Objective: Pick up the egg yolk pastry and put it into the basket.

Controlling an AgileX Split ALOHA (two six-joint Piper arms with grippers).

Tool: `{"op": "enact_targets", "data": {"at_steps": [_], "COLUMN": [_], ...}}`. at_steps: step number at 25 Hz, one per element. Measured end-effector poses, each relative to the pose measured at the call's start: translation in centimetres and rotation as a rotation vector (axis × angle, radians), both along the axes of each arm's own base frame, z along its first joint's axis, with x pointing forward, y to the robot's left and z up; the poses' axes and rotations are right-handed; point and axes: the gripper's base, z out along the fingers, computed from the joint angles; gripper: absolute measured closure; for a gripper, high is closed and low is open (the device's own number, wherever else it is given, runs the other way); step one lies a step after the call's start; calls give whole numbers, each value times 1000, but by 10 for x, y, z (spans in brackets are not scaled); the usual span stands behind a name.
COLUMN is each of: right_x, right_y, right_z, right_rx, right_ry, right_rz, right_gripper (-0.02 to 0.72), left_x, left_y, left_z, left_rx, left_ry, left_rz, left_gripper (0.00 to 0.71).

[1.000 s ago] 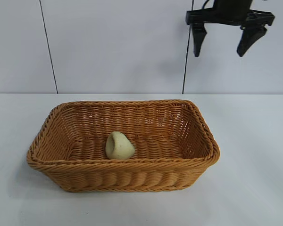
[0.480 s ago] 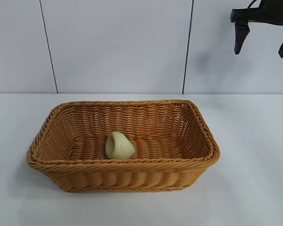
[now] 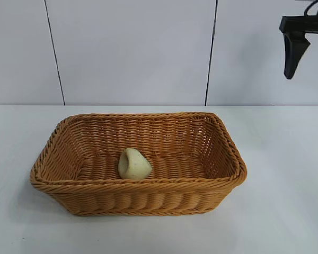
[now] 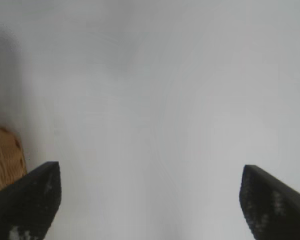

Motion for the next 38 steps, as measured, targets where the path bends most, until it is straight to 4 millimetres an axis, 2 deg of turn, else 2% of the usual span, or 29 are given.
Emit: {"op": "enact_targets", "data": {"at_steps": [1, 2, 8, 10, 11, 14, 20, 22, 30, 33, 38], "right_x": [-14, -14, -98, -120, -137, -156, -190, -207, -267, -278, -278], "right_y": [0, 0, -1, -2, -2, -2, -2, -3, -3, -4, -4], "right_z": [-3, -3, -20, -23, -26, -24, 6, 15, 29, 29, 29], "right_rx": [0, 0, 1, 1, 0, 2, 4, 4, 2, 1, 1], "right_ry": [16, 16, 61, 21, -65, -210, -536, -658, -1049, -1119, -1121], "right_rz": [5, 5, 25, 26, 30, 33, 40, 42, 41, 41, 41], "right_gripper": [8, 8, 8, 8, 8, 8, 8, 8, 8, 8, 8], "left_x": [0, 0, 0, 0, 0, 0, 0, 0, 0, 0, 0], "left_y": [0, 0, 0, 0, 0, 0, 0, 0, 0, 0, 0], "left_z": [0, 0, 0, 0, 0, 0, 0, 0, 0, 0, 0], "left_rx": [0, 0, 0, 0, 0, 0, 0, 0, 0, 0, 0], "left_ry": [0, 0, 0, 0, 0, 0, -1, -1, -1, -1, -1], "left_rz": [0, 0, 0, 0, 0, 0, 0, 0, 0, 0, 0], "left_gripper": [15, 15, 15, 15, 15, 15, 15, 15, 15, 15, 15]}}
